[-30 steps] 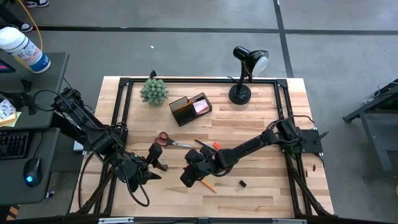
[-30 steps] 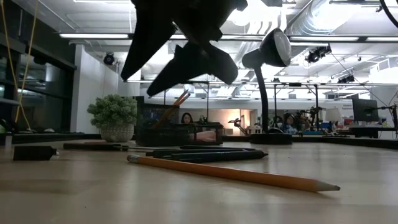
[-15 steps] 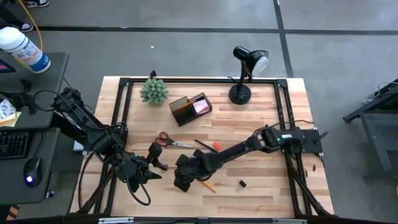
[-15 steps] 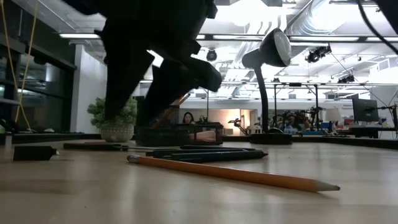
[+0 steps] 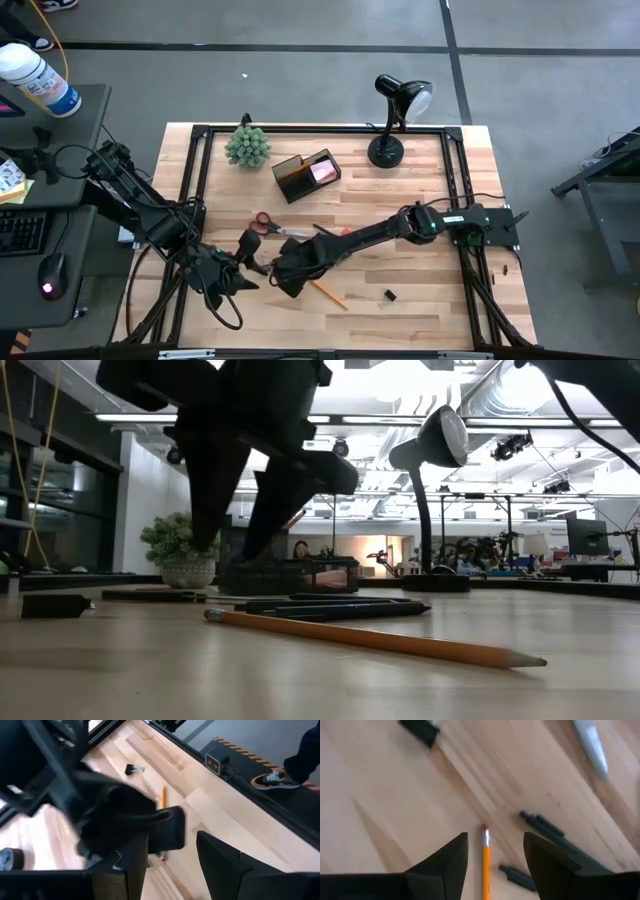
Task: Pick and place office supplies into organizer
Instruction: Put the orange pencil into the black desk organizer
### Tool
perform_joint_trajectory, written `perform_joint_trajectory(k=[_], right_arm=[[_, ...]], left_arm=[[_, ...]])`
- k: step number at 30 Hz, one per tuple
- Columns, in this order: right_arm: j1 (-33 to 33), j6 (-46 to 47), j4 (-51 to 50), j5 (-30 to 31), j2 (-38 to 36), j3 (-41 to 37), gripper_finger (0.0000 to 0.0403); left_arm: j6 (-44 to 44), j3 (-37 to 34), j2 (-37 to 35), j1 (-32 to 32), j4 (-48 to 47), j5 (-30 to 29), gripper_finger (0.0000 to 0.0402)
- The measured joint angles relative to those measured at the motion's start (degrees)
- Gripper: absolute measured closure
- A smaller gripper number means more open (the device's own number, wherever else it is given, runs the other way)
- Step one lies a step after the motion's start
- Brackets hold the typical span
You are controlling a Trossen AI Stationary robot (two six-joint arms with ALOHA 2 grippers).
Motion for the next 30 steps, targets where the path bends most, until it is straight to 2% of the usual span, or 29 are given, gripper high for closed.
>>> perform_joint_trajectory(k=[3,6,12,22,30], right_arm=[[0.00,-0.14,-1.11,1.41,-0.01,0.01,0.0218],[-0.27,-0.45,-1.92,0.10,-0.01,-0.05,0.0218],[-0.24,-1.52,-0.05,-0.98,0.21,-2.41,0.0218],[0.69,-4.33,3.75,-1.55,0.58,-2.51,0.0219],[0.58,-3.91,4.10,-2.02,2.03,-2.57,0.0219]], left_arm=[[-0.52,0.00,-0.11,0.00,0.00,1.98,0.0243],[-1.42,-0.02,-0.66,-0.02,0.07,4.03,0.0243],[-1.46,-0.02,-2.84,-0.04,0.31,4.28,0.0243],[-1.41,0.00,-6.82,-0.04,0.37,0.40,0.0243],[-1.35,0.00,-7.39,0.00,0.30,-1.34,0.0243]])
